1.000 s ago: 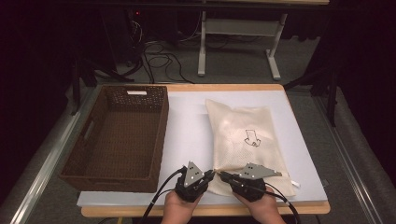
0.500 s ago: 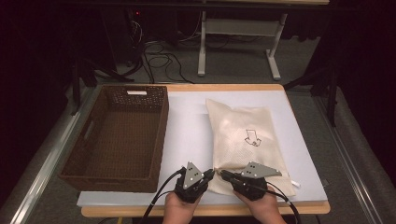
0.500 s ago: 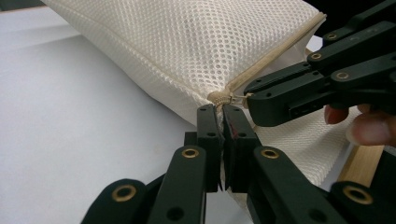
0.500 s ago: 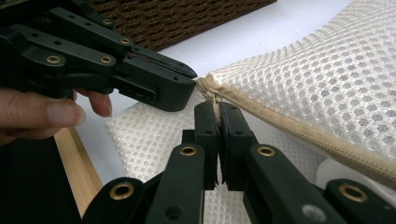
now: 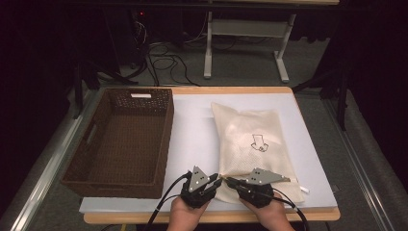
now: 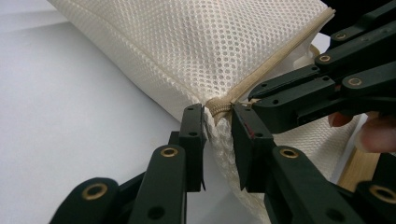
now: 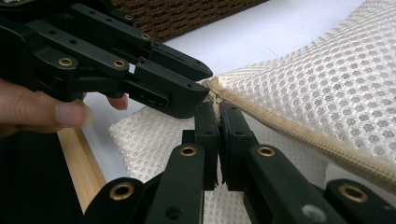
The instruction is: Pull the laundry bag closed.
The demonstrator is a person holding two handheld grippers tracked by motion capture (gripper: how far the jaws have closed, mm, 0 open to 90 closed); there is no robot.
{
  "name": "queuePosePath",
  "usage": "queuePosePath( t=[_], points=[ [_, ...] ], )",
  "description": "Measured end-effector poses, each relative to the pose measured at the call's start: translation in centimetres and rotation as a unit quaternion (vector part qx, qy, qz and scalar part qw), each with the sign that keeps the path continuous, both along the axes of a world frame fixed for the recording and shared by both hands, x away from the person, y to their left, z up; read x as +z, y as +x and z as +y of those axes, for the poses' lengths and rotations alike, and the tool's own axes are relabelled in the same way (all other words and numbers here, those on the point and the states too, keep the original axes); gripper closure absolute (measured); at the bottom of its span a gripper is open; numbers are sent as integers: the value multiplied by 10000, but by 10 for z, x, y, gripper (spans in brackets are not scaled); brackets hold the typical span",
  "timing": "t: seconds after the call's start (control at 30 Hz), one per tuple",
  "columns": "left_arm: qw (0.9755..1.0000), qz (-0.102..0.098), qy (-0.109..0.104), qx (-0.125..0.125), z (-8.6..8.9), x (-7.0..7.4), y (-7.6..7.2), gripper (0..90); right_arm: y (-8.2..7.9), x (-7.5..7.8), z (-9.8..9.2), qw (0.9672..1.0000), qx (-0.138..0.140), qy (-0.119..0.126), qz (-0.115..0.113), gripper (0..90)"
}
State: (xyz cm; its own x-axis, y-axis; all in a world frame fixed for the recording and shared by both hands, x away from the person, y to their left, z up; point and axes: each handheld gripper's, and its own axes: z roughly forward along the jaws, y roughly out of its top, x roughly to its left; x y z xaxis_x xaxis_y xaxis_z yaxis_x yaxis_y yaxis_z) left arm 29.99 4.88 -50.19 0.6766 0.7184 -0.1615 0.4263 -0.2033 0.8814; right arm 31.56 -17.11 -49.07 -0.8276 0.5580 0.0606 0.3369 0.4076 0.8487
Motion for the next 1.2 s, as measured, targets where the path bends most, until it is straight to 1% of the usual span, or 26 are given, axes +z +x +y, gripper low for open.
queuePosePath(
  t=[0.07,0.1,0.17,0.3,0.37,0.43,0.5,0.53,0.57,0.67,0.73,0.8,0.83,0.93,0.97,1.1,1.13,1.2],
  points=[
    [10000,47,-39,-55,1,-1,1,781,0,-1,0,10000,12,-12,13,886],
    [10000,32,-44,-66,0,-1,1,793,0,-1,1,10000,-3,-37,26,885],
    [10000,36,-22,-75,0,-1,1,828,0,-1,1,10000,-6,-51,30,886],
    [10000,-8,36,-79,-1,1,0,852,0,-1,1,10000,-28,-45,32,886],
    [10000,-35,-10,-55,-1,1,-1,856,1,-1,1,10000,-22,-4,18,886],
    [10000,-40,-52,-22,0,1,-1,858,2,-1,0,9999,-49,81,96,886],
    [9999,-16,-116,-5,1,2,-1,859,3,0,-1,9998,-70,137,144,887],
    [9998,57,-205,-17,3,2,0,858,3,0,-1,9998,-71,136,133,887],
    [9997,49,-222,8,4,2,-1,858,3,0,-2,9998,-65,145,137,887],
    [9998,37,-194,34,4,2,-1,858,3,0,-2,9998,-84,111,134,887],
    [9999,15,-122,29,3,2,-1,857,2,0,-1,9999,-93,60,90,887],
    [10000,-22,-52,46,2,2,-2,858,2,-1,-1,9999,-88,28,96,887],
    [10000,-40,-50,49,2,2,-3,858,2,-1,-1,10000,-70,0,69,887],
    [10000,-76,24,59,1,3,-4,858,3,-2,-1,9999,-94,-13,137,887],
    [9999,-79,10,71,1,3,-4,858,4,-3,-1,9999,-66,-14,124,887],
    [9999,-91,19,74,2,4,-5,858,4,-3,-2,9998,-103,-17,159,887],
    [9999,-122,-3,82,2,5,-6,858,4,-3,-2,9998,-95,-10,162,887],
    [9999,-157,38,57,2,6,-7,858,4,-3,-2,9998,-96,-12,174,887]
  ],
)
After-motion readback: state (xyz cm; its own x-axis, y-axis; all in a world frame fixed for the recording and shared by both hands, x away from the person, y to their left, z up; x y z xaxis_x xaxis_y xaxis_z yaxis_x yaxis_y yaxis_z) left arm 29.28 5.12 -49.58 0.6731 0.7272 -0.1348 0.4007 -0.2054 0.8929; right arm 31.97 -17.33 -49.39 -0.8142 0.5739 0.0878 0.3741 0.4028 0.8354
